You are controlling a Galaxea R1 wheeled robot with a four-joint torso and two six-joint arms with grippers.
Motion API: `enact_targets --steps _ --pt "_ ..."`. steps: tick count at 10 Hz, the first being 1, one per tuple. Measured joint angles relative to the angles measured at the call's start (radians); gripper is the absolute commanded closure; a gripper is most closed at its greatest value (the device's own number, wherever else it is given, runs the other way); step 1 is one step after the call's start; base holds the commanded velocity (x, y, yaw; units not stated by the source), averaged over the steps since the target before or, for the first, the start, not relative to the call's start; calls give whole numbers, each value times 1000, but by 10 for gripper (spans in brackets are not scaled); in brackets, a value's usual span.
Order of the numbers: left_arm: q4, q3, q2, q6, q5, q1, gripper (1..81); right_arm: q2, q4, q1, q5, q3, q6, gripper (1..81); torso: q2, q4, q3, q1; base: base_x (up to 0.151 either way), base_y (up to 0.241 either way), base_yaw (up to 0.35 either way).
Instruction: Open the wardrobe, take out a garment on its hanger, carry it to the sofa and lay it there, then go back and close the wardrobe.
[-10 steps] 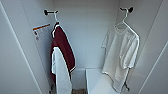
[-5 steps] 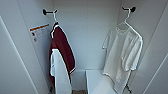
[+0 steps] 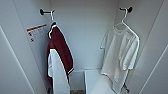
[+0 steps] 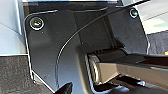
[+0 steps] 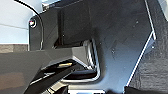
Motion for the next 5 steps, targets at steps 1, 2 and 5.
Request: enact_targets --steps 1,2,5 --pt "0 0 0 0 1 -1 10 0 0 -1 0 0 0 10 0 -32 0 0 0 0 0" --pt "1 1 0 0 0 -7 10 0 -1 -1 0 0 0 10 0 -65 0 0 0 0 0" --pt "19 3 0 0 4 -39 10 0 -1 -2 0 0 0 10 0 -167 0 0 0 0 0"
